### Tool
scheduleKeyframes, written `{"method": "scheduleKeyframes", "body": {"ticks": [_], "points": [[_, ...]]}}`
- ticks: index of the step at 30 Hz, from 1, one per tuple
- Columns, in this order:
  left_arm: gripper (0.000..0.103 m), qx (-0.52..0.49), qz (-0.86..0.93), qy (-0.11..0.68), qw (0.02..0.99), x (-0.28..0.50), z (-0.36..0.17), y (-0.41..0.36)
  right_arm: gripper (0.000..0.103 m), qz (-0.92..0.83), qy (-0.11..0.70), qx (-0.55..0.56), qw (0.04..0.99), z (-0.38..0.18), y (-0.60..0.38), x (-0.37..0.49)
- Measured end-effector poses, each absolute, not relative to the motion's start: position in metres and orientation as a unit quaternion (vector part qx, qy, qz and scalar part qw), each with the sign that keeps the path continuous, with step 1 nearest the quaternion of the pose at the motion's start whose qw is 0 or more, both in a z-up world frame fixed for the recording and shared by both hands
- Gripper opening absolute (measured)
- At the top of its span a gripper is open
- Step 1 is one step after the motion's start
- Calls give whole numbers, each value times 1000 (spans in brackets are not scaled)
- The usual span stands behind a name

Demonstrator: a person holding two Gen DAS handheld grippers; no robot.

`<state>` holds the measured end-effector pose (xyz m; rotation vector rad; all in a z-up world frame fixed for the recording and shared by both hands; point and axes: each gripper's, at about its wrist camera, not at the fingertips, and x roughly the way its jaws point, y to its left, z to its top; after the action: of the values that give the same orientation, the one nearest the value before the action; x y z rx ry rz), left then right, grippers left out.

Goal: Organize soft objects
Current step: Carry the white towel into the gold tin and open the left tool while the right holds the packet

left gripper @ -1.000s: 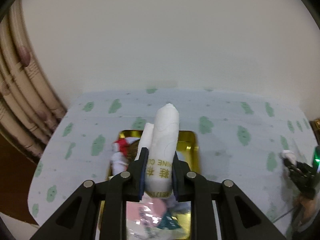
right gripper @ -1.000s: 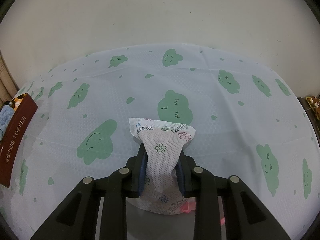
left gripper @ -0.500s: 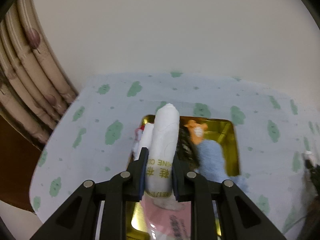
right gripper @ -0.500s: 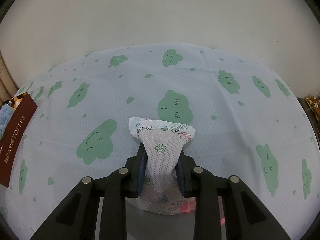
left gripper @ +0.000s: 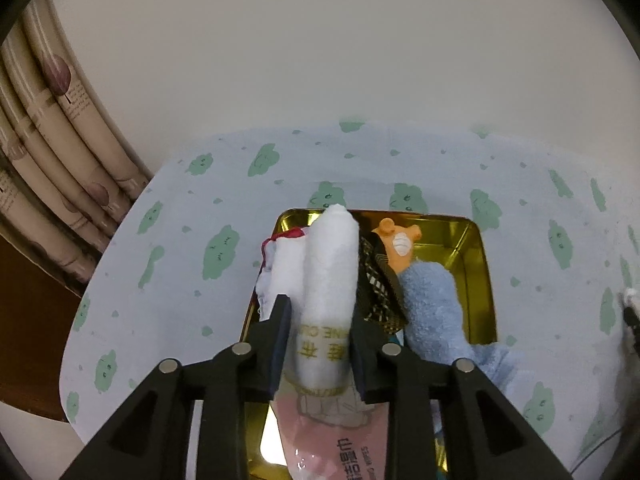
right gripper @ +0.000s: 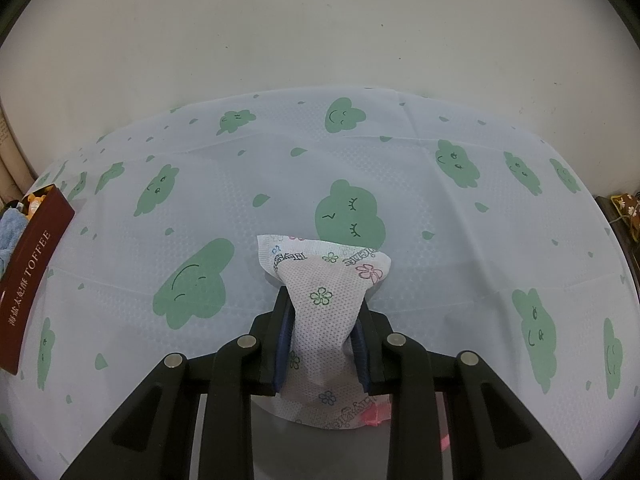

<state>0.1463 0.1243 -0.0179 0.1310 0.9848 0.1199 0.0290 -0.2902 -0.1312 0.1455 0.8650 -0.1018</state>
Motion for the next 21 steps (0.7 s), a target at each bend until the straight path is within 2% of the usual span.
{"method": "scheduleKeyframes", "body": {"ticks": [2,21], "points": [[37,51,50,469,880,143,-12,127,27,-49,419,70,904,-131,-290,29],[37,3,38,425,904,96,29,153,27,-51,420,66,904,-131,-290,29]]}}
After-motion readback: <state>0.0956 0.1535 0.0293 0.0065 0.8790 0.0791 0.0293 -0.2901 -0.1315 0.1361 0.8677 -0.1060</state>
